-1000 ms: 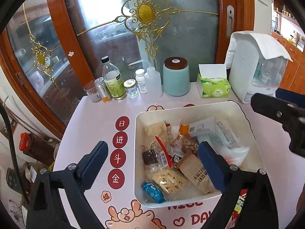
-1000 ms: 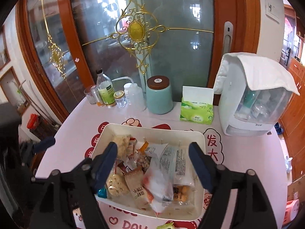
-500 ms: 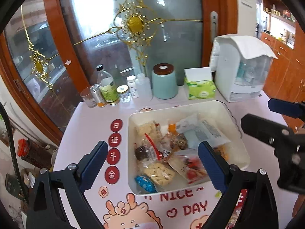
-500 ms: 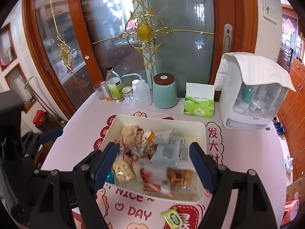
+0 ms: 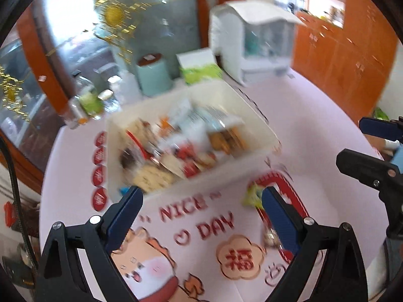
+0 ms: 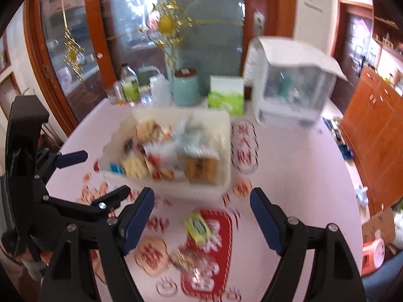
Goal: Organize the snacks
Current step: 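Move both tools back from the tray to the last snacks on the table, then grasp the clear nut bag with the left tool while the right tool grasps the green-yellow pastry pack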
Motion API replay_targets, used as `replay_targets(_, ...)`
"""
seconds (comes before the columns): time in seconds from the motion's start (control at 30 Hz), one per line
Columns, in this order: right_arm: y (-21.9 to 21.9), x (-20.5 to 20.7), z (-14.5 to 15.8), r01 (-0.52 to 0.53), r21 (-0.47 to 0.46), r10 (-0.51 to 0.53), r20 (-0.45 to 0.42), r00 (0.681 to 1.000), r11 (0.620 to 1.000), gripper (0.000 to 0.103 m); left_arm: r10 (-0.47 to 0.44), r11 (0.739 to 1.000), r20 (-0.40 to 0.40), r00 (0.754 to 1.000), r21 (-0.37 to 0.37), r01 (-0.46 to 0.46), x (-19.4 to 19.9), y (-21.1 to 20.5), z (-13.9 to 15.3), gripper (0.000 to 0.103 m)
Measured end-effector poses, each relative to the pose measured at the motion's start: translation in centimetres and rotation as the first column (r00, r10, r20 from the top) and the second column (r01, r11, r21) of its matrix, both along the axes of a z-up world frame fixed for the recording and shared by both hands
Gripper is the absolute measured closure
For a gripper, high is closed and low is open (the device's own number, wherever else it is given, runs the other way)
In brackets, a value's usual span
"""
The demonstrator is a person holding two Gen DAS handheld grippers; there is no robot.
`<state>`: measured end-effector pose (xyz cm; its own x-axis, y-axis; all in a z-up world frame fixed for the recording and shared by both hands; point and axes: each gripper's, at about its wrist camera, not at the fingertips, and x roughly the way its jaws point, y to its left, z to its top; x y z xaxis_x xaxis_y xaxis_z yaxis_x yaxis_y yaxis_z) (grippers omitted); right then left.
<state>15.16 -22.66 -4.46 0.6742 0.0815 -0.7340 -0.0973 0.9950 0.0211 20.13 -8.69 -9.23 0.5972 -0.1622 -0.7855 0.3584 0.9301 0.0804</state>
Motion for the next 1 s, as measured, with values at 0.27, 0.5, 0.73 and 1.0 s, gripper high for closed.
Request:
replay_targets(0.27, -3.0, -3.5, -8.9, 0.071, 0.014, -0.068, -0.159, 0.985, 0.997, 0.024, -0.112, 0.993, -0.157, 0.981, -0.038, 0.107, -2.4, -2.0, -6.7, 0.008)
replay_targets(0.5, -4.1, -2.3, -12.2, 0.066, 0.026, -0.060, -0.199, 0.978, 0.997, 0.025, -0.097, 0.989, -0.307, 0.947, -0.140, 0.056, -2.7, -4.2, -12.0, 0.008)
replay_targets(0.73, -4.4, 1.4, -14.2, 0.002, 0.058, 0.011, -0.226, 0.974, 0.998, 0.031, -0.021, 0.977, -0.383, 0.924, -0.205, -0.063, -1.9, -5.3, -15.5, 0.017)
replay_targets(1.0, -2.7, 5.0, -16.5, -0.110, 0.073, 0.126, -0.274, 0.953, 0.991, 0.035, 0.011, 0.965, -0.346, 0.938, -0.243, -0.102, -1.5, -5.3, -16.0, 0.057)
